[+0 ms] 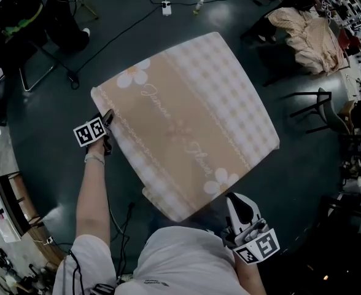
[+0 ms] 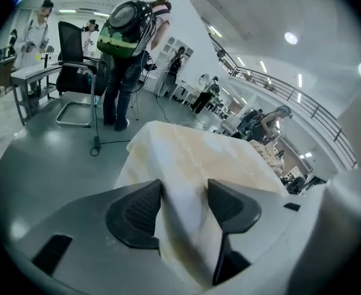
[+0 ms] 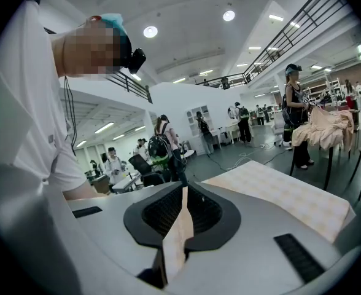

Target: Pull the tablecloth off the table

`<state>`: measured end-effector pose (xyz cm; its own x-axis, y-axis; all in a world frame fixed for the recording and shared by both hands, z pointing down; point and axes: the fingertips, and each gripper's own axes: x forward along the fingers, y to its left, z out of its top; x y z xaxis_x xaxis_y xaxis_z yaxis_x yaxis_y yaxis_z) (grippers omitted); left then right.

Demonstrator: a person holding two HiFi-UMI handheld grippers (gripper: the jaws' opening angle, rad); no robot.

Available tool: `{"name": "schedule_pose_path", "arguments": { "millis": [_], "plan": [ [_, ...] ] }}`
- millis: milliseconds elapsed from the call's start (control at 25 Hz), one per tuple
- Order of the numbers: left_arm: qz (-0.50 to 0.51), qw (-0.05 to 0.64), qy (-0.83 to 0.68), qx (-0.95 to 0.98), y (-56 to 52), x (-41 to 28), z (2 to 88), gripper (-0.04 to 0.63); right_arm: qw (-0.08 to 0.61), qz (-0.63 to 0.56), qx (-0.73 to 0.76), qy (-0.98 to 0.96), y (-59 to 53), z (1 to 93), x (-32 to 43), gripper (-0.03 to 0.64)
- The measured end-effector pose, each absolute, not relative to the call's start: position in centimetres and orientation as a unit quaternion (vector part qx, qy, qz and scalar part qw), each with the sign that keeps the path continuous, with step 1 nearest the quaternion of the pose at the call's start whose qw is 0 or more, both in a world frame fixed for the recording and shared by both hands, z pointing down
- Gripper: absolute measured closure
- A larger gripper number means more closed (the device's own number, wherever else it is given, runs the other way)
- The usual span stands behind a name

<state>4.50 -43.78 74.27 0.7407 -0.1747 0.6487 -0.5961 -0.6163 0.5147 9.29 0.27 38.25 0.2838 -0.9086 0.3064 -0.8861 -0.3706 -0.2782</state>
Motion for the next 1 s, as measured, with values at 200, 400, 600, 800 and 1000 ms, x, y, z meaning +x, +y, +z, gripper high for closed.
{"name": "schedule_pose_path", "arguments": {
  "millis": [200, 400, 600, 800, 1000],
  "plan": [
    [0.275, 0.375, -0.254, 0.848, -43.6, 3.9, 73.6, 0.403, 0.029, -0.210, -0.802, 0.559, 1.1, 38.1, 9.2, 0.580],
    [0.295, 0.315, -0.280, 0.857, -42.5, 3.2, 72.7, 0.511, 0.034, -0.204, -0.802, 0.561, 2.4, 37.9, 9.7, 0.580],
    [0.301, 0.268, -0.277, 0.872, -41.1, 2.6, 70.5, 0.578, 0.038, -0.200, -0.799, 0.566, 3.0, 37.6, 9.5, 0.580],
    [0.297, 0.242, -0.239, 0.892, -38.0, 3.3, 67.5, 0.580, 0.047, -0.199, -0.803, 0.560, 3.8, 37.8, 9.6, 0.580],
    [0.304, 0.221, -0.195, 0.906, -33.7, 3.8, 66.0, 0.580, 0.054, -0.191, -0.802, 0.564, 3.7, 37.5, 9.3, 0.580]
  ]
}}
